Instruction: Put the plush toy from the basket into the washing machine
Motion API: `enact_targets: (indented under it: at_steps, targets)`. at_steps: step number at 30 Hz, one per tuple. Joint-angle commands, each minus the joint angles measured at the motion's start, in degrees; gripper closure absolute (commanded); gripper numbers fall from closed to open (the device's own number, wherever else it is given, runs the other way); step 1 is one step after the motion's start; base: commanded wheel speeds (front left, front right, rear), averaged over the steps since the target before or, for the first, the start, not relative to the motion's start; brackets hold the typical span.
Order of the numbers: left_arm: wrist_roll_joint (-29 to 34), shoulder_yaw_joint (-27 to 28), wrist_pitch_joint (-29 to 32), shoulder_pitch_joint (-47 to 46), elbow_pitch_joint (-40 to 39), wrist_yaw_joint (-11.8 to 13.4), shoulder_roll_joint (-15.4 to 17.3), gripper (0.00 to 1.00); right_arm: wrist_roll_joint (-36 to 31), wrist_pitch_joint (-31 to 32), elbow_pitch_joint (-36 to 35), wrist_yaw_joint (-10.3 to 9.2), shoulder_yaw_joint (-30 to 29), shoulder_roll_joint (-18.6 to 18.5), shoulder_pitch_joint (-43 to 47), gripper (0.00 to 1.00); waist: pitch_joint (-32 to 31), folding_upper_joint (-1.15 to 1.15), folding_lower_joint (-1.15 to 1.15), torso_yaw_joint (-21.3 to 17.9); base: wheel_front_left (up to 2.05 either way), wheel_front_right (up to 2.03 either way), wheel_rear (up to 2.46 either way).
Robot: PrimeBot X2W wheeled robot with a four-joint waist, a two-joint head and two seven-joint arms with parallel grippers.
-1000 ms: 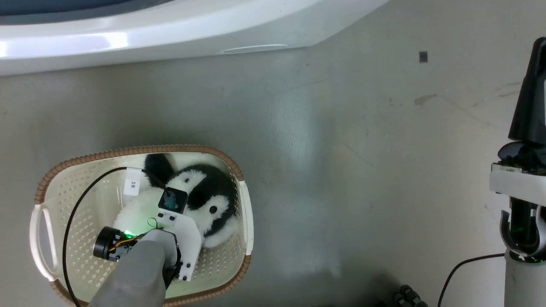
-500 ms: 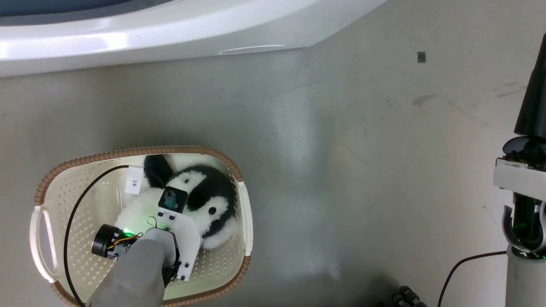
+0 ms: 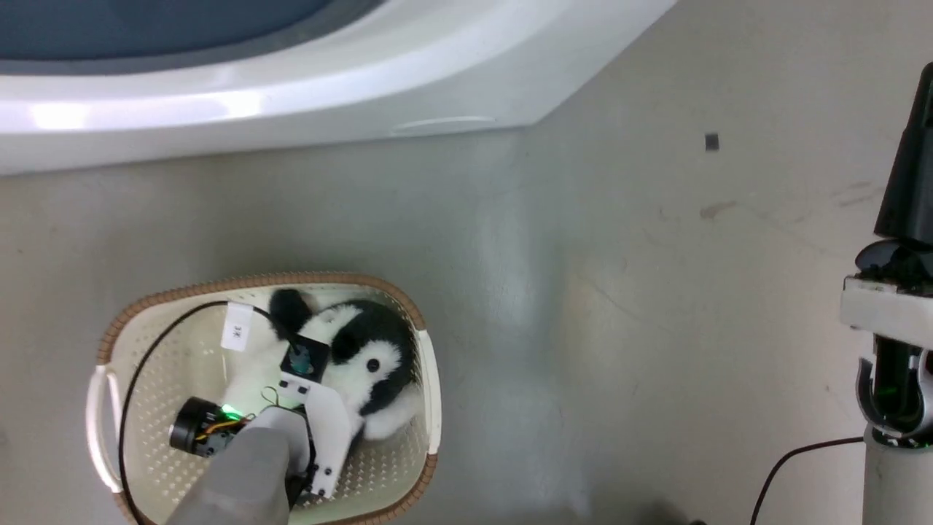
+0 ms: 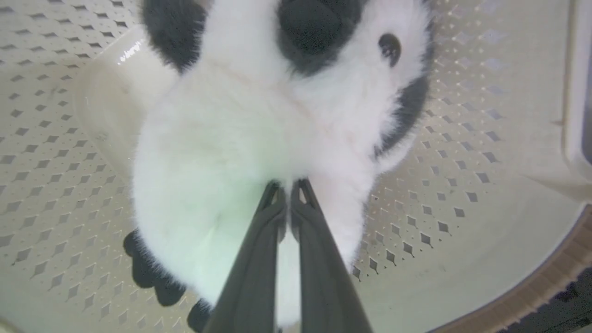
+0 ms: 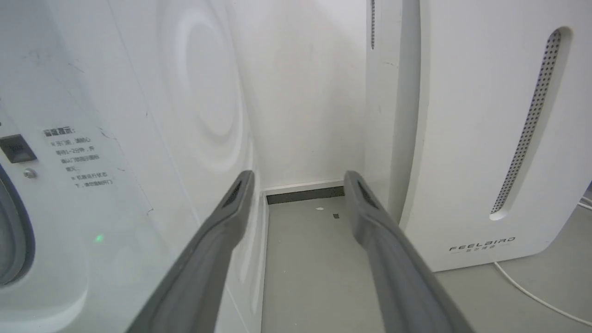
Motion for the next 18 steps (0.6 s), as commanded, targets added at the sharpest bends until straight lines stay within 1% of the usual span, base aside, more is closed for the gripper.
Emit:
enact_targets:
  at_steps: [1,10,18]
  targets:
    - [-0.24,-0.40,-0.61,0.92,0.01,-0.31,-0.38,1.00,-0.44,-0.26,0.30,-0.04,-0.11,-0.03,1.14,0.00,-1.95,0.00,0.00,0.70,0.00,0.00,0.00]
    - [-0.54,-2.18,-4.80,4.20,0.01,-1.80,-1.89,1.00,-1.48,-0.26,1.60,-0.04,-0.16,-0.03,4.75,0.00,-9.89,0.00,0.00,3.52,0.00,0.00,0.00]
    - [-1.22,-3.35,-9.84,7.50,0.01,-2.50,-3.00,1.00,-2.55,-0.26,2.52,-0.04,-0.34,-0.03,8.82,0.00,-17.17,0.00,0.00,6.45,0.00,0.00,0.00]
